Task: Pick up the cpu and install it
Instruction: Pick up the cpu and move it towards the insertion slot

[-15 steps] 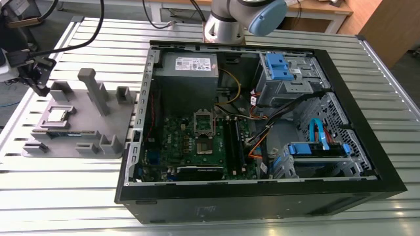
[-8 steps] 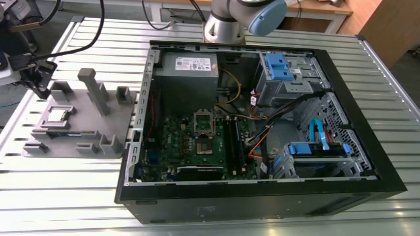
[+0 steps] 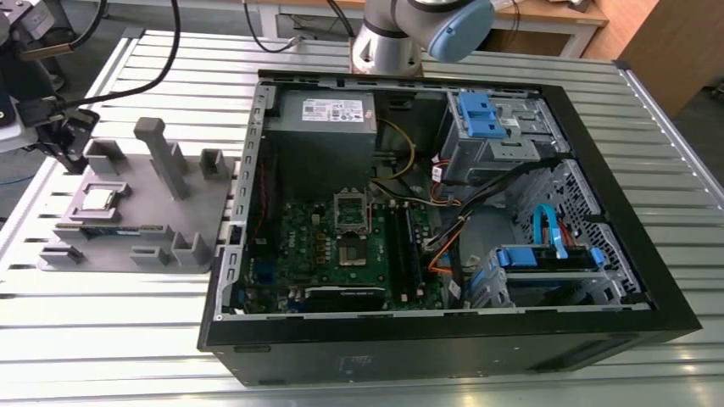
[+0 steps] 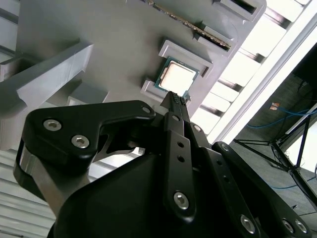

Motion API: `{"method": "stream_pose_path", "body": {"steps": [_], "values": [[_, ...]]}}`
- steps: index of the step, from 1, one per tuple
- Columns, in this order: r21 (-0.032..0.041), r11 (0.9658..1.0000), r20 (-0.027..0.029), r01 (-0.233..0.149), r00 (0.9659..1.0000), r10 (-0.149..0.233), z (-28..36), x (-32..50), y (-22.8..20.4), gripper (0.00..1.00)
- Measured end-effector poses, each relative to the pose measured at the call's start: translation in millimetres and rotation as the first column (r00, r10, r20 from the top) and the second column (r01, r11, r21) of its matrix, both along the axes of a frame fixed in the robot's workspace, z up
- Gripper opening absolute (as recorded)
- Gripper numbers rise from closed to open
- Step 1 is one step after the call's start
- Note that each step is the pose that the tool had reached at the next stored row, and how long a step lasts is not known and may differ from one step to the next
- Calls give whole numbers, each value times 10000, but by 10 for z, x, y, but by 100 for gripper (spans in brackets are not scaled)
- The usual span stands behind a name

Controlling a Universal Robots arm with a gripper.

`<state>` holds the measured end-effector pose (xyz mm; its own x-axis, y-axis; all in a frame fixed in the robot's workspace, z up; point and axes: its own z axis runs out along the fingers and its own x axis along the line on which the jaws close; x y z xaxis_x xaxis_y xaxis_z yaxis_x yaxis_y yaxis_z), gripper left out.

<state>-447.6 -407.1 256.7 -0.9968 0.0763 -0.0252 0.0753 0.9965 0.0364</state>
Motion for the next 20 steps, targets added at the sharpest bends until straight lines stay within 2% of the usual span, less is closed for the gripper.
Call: {"method": "stream_pose_path", "body": {"steps": [20], "values": [[-2,10000,-1,0,10000,0,-52,-15,0,11]]}}
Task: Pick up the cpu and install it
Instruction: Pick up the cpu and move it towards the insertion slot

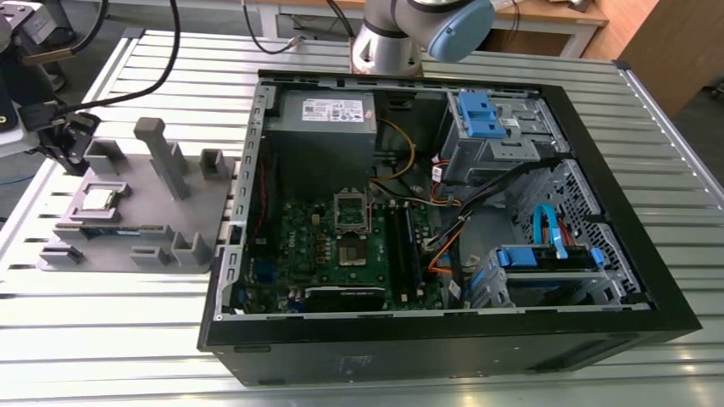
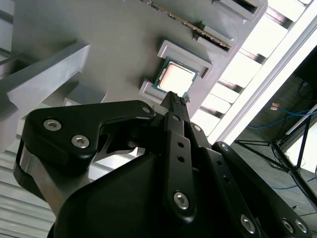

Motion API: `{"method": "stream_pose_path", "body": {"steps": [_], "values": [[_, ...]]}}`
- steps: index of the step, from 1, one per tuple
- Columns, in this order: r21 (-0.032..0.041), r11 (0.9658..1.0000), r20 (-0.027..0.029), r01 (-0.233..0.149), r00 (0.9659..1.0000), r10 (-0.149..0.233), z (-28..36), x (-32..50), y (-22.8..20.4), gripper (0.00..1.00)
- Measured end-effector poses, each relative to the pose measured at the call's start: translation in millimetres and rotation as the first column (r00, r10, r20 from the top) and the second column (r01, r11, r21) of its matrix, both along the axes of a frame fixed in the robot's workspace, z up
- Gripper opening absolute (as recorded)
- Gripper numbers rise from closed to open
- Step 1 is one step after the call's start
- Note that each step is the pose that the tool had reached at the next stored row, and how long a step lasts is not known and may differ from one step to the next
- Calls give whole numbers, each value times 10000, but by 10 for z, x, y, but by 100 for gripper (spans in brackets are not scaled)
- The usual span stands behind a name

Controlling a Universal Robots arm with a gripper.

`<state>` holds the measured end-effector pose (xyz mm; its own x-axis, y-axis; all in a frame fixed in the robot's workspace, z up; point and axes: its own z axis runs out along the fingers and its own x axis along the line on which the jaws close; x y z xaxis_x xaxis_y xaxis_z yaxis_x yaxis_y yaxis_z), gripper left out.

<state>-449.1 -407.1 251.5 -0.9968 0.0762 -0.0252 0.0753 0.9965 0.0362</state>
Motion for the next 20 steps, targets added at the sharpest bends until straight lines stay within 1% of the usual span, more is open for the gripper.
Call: {"method": "stream_pose_path", "body": {"steps": [11,15,20], "values": [[-2,10000,3,0,10000,0,-38,-5,0,11],[-15,10000,2,1,10000,-1,-74,-11,1,11],[-44,10000,1,1,10000,-1,-128,-37,1,11]]}}
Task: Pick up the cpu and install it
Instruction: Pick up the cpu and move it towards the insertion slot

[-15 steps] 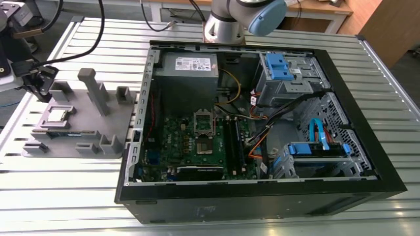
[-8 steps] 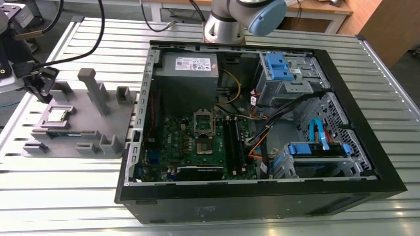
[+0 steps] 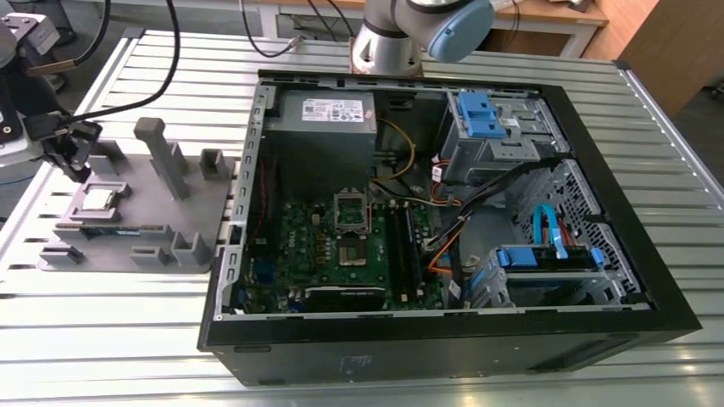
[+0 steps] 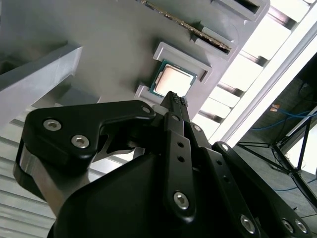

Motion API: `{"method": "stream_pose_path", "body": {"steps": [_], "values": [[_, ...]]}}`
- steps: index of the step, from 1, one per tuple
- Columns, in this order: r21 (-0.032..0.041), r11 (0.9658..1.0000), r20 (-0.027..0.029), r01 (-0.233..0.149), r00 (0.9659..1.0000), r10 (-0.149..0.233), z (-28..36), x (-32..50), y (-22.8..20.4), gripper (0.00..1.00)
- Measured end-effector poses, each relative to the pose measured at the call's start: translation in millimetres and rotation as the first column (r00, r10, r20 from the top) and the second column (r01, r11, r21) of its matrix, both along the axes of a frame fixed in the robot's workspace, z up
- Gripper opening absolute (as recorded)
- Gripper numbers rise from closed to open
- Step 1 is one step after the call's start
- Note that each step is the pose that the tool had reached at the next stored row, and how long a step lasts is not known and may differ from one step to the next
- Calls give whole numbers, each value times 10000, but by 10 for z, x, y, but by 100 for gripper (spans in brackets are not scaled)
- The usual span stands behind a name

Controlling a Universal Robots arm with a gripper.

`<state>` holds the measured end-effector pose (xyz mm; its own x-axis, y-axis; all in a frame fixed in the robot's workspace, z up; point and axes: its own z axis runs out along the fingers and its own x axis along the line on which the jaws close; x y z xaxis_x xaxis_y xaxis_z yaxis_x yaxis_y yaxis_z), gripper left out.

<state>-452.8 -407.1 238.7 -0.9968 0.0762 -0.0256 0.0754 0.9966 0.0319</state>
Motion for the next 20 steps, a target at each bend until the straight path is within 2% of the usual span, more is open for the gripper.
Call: {"method": "stream_pose_path", "body": {"steps": [7,16,20], "values": [[-94,10000,-2,-1,10000,1,-108,-20,-1,11],[-182,9998,0,-2,10000,2,-271,-21,0,11],[-213,9998,-3,-2,10000,2,-303,-21,-1,11]]}}
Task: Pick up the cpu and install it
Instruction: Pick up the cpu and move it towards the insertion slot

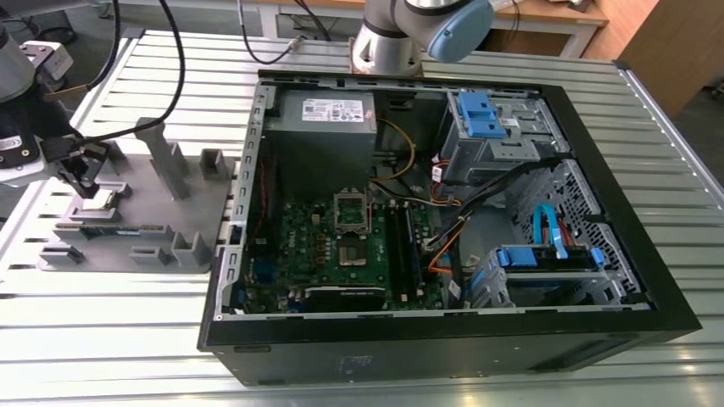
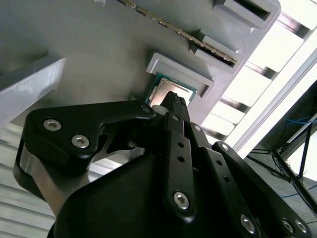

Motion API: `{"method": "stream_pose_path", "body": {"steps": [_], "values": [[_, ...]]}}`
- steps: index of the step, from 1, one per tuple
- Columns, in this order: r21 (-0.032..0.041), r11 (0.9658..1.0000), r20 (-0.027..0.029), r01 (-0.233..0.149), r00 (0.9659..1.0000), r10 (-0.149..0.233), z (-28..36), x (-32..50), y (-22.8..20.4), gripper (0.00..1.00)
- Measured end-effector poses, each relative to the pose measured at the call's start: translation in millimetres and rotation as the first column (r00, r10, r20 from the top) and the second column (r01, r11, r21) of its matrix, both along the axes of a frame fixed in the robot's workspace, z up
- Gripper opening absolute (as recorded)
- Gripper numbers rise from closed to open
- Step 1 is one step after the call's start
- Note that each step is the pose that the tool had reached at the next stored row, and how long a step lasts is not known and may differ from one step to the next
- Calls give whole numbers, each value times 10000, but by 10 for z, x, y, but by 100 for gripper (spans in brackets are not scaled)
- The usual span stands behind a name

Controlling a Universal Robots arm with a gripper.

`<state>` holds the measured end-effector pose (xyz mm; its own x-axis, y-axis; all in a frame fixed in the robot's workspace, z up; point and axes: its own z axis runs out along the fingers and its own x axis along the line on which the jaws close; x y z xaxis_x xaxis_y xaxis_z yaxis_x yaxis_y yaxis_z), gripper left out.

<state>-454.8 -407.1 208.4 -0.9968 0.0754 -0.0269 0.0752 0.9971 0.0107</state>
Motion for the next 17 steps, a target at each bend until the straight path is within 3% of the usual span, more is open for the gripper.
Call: {"method": "stream_pose_path", "body": {"steps": [7,14,17], "values": [[1,10000,2,0,10000,0,-46,0,0,11],[0,10000,3,0,10000,0,-49,0,0,11],[1,10000,2,0,10000,0,-49,0,0,16]]}}
